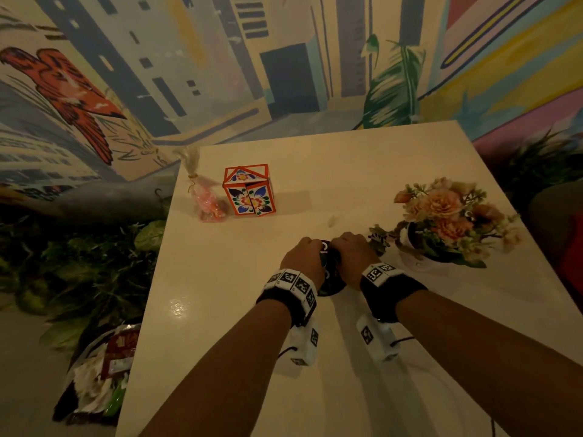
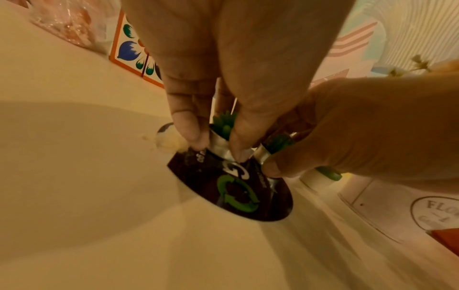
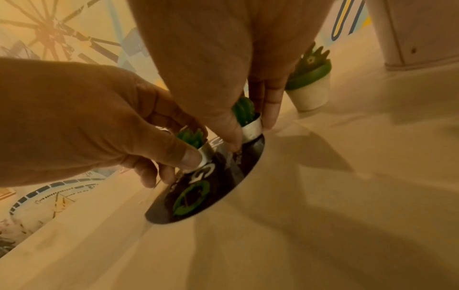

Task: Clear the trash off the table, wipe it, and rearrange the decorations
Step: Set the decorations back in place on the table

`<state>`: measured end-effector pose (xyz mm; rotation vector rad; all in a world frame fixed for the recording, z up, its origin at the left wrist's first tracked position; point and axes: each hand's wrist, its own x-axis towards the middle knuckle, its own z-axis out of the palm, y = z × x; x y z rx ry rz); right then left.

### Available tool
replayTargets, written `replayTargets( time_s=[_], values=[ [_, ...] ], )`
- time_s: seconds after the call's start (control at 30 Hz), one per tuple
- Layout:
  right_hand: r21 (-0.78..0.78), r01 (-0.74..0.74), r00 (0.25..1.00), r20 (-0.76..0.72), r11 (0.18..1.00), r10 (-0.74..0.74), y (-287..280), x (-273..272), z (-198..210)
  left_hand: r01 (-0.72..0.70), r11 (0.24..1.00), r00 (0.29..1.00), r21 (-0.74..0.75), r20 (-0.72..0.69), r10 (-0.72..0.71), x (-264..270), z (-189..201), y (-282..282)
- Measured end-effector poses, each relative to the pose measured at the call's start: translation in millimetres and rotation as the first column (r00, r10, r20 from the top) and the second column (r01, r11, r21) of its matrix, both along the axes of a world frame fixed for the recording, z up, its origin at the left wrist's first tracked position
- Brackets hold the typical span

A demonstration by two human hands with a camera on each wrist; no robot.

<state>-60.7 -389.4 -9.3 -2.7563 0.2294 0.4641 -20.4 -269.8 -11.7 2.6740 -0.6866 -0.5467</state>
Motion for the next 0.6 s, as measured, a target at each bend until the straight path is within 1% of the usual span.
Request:
replayTargets(
  time_s=[0.2, 0.4, 0.5, 0.6],
  values=[
    [-0.003, -0.036, 0.997, -0.063, 0.999, 0.036, -4, 4, 6, -0.063, 0.998, 0.997, 0.015, 0.046, 0.062, 2, -3, -7],
    [0.055, -0.027, 0.998, -0.06, 0.998, 0.03, -6, 3, 8, -0.082, 0.997, 0.995, -0.016, 0.061, 0.083, 1, -5, -9],
    [0.057, -0.018, 0.997, -0.076, 0.998, 0.022, -5, 3, 13, -0.08, 0.996, 0.996, -0.028, 0.026, 0.081, 0, -4, -7],
    [0.053, -0.01, 0.998, -0.061, 0.999, 0.013, -3, 4, 21, -0.09, 0.993, 0.996, -0.076, -0.013, 0.089, 1, 4, 1]
  ],
)
